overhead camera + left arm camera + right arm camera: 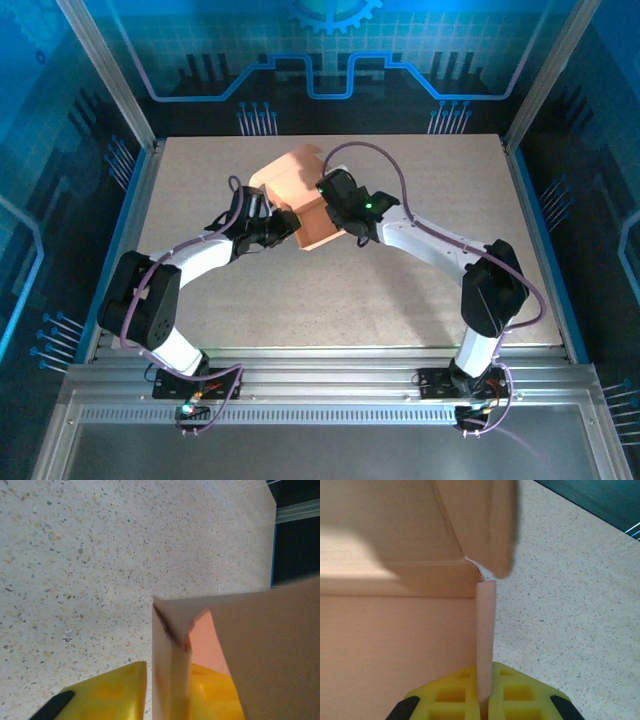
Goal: Fold the paper box
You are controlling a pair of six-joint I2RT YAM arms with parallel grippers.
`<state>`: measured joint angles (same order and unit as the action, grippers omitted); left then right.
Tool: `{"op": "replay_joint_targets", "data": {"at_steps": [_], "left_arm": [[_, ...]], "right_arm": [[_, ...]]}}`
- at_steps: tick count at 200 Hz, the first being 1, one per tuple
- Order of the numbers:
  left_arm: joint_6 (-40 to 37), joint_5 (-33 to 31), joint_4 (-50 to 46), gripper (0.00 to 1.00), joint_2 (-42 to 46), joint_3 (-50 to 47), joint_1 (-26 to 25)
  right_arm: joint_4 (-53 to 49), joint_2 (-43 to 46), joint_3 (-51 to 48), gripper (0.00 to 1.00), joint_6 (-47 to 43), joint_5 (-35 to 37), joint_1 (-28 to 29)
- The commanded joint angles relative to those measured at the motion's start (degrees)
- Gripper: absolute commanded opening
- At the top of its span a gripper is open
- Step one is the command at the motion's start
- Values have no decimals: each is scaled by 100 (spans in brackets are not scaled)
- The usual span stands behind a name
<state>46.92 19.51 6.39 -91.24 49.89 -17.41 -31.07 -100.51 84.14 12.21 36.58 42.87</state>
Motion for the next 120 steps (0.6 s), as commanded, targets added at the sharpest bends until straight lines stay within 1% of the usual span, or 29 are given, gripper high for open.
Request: {"op": "replay_joint_targets", "data": {"at_steps": [1,21,48,57,70,76,84,120], "left_arm": [[44,-21,201,33,-65,-27,-34],[94,-60,251,34,-69,-82,-60],[280,-165,369,34,-61,-232,-66],[390,-199,478,39,-15,-332,-78],[490,-249,599,51,48,-443,-104],[490,-254,604,57,74,-454,-122],[491,-254,599,61,93,-450,-126],[563,-358,509,63,238,-444,-131]], "right_arm": [[-259,-68,271,0,158,209,167],[-519,-193,453,0,321,462,156],[-813,-344,679,0,532,553,100],[-992,-436,804,0,657,602,63],[-1214,-592,998,0,765,625,28],[-1300,-656,1083,0,795,624,12],[-1393,-751,1184,0,823,649,6],[-1350,-793,1159,0,849,752,26]]}}
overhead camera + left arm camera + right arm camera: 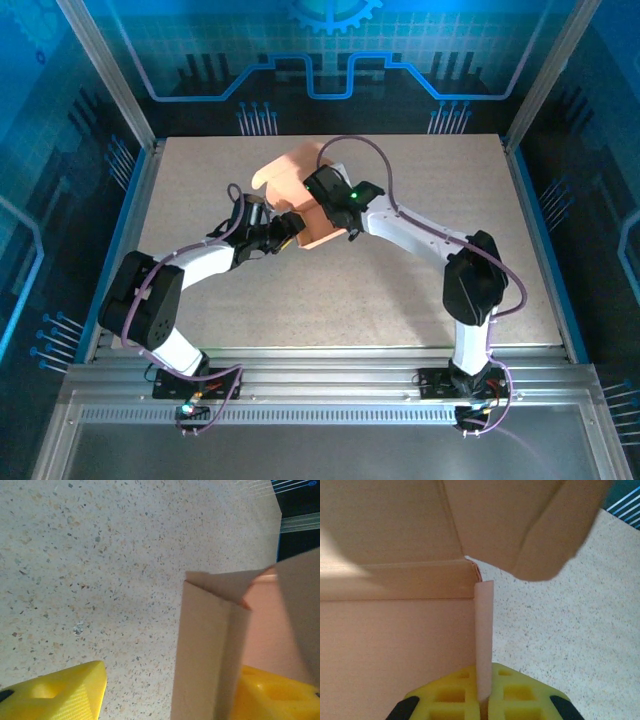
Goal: Fold the paper box
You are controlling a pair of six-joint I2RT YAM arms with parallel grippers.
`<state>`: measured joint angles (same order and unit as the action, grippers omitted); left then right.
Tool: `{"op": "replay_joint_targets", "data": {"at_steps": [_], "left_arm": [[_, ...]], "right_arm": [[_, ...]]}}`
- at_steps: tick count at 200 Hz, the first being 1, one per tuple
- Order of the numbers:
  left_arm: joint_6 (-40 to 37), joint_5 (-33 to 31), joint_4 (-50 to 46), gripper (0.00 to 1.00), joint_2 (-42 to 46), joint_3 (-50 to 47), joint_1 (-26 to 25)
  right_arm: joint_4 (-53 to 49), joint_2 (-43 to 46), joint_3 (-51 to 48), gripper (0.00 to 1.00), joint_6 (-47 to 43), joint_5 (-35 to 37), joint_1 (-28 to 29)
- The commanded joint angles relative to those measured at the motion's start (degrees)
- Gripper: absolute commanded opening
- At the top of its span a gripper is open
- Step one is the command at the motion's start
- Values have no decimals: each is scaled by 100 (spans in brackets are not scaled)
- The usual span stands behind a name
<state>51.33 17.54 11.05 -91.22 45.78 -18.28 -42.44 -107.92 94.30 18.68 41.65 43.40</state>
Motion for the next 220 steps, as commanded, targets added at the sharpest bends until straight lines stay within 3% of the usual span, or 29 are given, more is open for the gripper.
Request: {"op": "replay_joint_targets", "data": {"at_steps": [1,53,73,111,220], "left_arm": [[122,-175,36,63,245,-38,-44],[405,-300,166,60,488,-335,-82],[656,-475,577,73,564,-628,-105],[707,-768,739,75,898,-946,-101],[863,-451,1383,48,225,-711,-206]], "right_arm": [[-213,-53,142,0,200,250,-25],[-280,-104,194,0,241,177,-79],[-365,-184,310,0,362,7,-137],[-508,-256,409,0,567,-291,-297],[-509,-302,431,0,628,-573,-297]]}}
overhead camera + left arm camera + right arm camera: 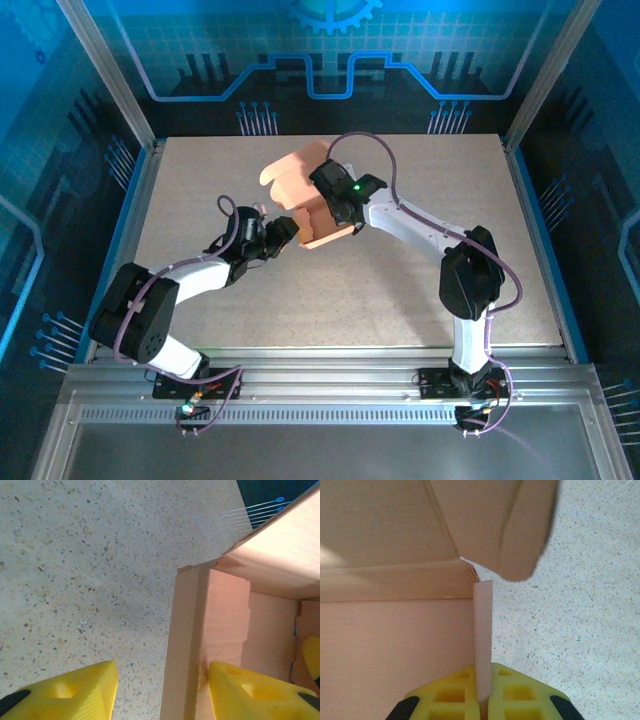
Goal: Fold the paper box
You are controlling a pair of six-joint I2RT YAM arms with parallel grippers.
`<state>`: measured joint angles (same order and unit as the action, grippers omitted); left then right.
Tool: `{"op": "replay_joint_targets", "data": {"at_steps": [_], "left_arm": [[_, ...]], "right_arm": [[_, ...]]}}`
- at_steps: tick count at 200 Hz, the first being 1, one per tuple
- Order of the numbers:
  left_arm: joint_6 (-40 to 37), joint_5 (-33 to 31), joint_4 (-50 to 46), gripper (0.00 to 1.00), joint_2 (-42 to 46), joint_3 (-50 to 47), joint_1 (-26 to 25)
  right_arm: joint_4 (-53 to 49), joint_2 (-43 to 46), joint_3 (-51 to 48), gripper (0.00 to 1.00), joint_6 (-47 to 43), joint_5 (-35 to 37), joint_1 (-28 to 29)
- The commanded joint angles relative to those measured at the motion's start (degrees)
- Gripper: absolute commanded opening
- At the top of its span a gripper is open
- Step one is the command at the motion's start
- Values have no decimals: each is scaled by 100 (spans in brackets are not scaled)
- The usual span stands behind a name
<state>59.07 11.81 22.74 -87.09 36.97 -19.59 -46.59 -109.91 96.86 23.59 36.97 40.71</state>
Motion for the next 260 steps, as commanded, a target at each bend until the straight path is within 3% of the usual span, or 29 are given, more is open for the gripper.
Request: {"op": "replay_joint_targets", "data": {"at_steps": [1,45,111,141,182,196,208,217,260], "left_arm": [[93,120,218,48,-200,170,-73],[147,195,311,36,-465,283,-97],[435,350,585,30,-1012,486,-218],[562,401,749,13,-1174,455,-216],[539,378,626,0,-1161,504,-213],[549,389,623,5,-1148,514,-212],[562,410,626,32,-1146,522,-213],[560,420,635,42,-1122,518,-213],[339,211,310,44,-753,468,-183]], "right_arm": [[-95,-102,175,0,141,-104,-28],[-91,-50,161,0,148,-85,39],[-287,-283,481,0,119,346,322],[-402,-378,644,0,81,595,430],[-549,-536,846,0,-11,931,597],[-590,-608,934,0,-72,1018,648],[-604,-645,962,0,-83,1017,642],[-592,-663,952,0,-90,1023,626],[-529,-578,752,0,-95,958,477]]}}
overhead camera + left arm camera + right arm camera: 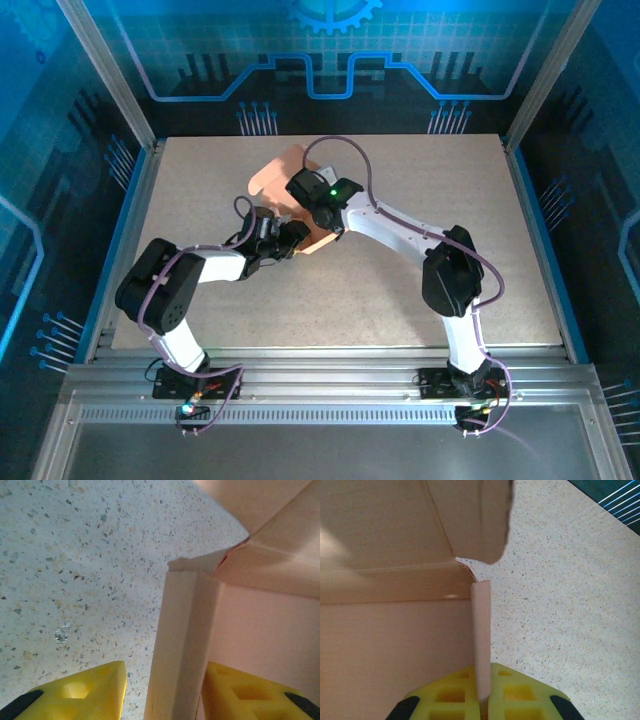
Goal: Fold the paper box
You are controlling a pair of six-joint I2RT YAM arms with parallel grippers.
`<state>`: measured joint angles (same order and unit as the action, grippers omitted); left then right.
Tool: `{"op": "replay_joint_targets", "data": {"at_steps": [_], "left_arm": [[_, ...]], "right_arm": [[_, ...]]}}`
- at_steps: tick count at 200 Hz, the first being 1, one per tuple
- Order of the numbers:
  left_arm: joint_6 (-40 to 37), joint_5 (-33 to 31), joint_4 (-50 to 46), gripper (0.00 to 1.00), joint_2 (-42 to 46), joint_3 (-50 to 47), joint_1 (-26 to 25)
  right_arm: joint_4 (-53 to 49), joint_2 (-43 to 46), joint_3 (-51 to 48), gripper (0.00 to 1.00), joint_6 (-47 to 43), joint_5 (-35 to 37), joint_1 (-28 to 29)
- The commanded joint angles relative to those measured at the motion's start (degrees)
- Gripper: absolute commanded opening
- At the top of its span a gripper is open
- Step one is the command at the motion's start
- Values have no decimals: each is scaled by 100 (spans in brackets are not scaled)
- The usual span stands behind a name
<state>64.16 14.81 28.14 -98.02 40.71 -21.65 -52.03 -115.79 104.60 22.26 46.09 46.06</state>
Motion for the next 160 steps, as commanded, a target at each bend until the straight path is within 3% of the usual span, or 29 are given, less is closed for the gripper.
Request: {"op": "replay_joint_targets", "data": {"at_steps": [1,27,55,97,117,136,160], "left_arm": [[-173,-90,-234,44,356,90,21],[-299,-223,-443,44,585,36,64],[-356,-279,-601,52,713,-3,124],[-359,-259,-626,44,746,-53,126],[-338,-262,-618,35,758,-78,130],[-307,-219,-531,34,758,-102,134],[-332,-174,-549,25,752,-83,134]], "right_arm": [[17,11,-29,0,35,44,-65],[77,73,-183,0,53,-12,-159],[106,74,-234,0,48,-47,-194],[114,65,-191,0,39,-112,-205],[123,83,-212,0,38,-146,-216],[106,65,-201,0,51,-198,-225],[112,89,-200,0,64,-233,-221]]}}
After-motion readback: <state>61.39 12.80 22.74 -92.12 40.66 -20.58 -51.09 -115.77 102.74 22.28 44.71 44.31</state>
